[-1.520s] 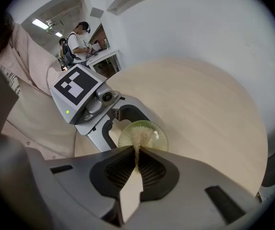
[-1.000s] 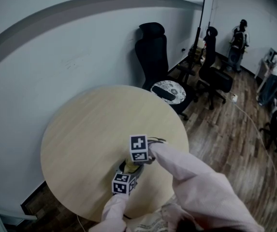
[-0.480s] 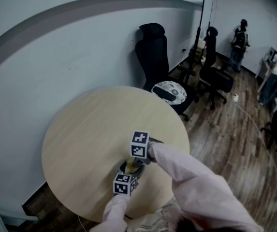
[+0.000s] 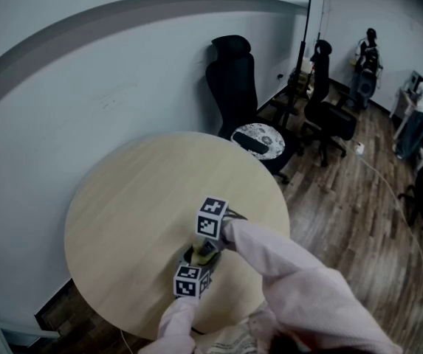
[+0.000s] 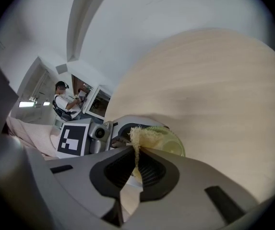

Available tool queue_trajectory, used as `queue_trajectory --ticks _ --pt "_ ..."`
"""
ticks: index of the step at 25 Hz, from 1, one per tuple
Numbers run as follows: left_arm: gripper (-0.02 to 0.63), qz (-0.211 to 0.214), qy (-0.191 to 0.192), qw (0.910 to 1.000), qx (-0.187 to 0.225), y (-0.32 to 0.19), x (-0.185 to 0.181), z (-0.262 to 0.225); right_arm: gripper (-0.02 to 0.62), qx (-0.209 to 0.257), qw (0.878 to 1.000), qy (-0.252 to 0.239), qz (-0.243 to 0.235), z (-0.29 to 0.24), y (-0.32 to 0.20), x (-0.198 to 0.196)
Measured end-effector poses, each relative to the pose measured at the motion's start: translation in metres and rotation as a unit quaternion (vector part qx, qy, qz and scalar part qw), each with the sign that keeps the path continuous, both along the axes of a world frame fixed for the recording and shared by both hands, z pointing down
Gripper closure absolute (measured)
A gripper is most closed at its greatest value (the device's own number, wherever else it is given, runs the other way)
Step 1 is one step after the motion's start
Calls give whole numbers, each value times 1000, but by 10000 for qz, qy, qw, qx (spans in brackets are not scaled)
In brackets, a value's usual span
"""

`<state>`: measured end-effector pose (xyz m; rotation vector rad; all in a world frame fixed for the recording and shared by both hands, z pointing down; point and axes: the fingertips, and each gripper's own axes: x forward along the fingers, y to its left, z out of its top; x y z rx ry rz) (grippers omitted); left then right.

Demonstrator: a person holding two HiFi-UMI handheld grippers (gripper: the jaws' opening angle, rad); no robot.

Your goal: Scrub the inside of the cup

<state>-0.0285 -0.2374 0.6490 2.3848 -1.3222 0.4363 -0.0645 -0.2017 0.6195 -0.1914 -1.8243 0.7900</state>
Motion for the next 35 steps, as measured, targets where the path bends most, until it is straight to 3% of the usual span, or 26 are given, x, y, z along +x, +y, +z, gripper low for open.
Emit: queue_trajectory --ticks 14,26,30,35 --pt "235 -28 -81 9999 53 0 1 -1 568 -512 9919 -306 1122 -6 -13 -13" --pt "236 -58 -121 9999 70 -1 0 0 566 -676 9827 -493 1655 -11 -24 -14" --pt "236 -61 -119 9999 48 -1 0 2 566 -566 9843 -538 1584 -10 -26 -9" --pt "236 -56 -129 9999 58 -2 0 1 566 -193 9935 -513 1000 -15 -23 -2"
